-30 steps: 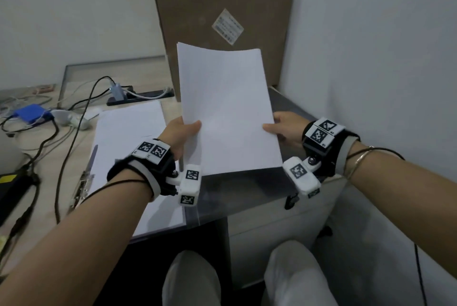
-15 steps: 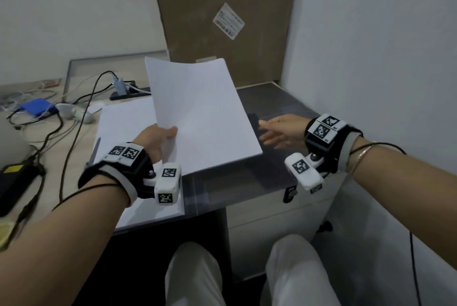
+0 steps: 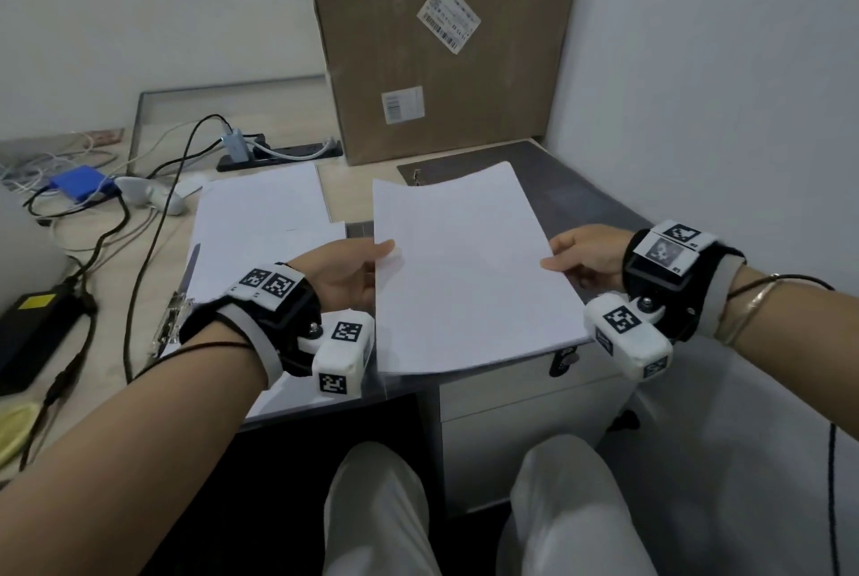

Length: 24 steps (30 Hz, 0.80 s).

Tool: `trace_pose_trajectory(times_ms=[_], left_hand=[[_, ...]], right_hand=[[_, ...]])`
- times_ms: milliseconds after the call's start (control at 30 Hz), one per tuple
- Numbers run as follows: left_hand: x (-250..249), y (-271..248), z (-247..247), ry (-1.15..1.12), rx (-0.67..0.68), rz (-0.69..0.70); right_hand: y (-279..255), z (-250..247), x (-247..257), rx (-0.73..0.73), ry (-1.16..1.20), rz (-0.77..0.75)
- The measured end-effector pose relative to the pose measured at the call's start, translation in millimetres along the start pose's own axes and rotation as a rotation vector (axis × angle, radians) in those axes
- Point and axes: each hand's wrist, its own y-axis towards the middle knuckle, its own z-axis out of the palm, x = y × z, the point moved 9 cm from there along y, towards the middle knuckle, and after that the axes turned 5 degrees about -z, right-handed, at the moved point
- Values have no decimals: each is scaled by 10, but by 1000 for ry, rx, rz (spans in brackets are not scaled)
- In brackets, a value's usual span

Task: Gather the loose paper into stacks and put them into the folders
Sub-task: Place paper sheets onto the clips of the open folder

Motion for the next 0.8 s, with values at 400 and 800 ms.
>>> trace_pose_trajectory(times_ms=[400,800], left_hand=[[326,119,-125,125,-100,-134],[278,222,-333,28,-139,-102]], right_hand=[[-51,187,-162,179,-260,202],[283,55,263,198,-469,187]])
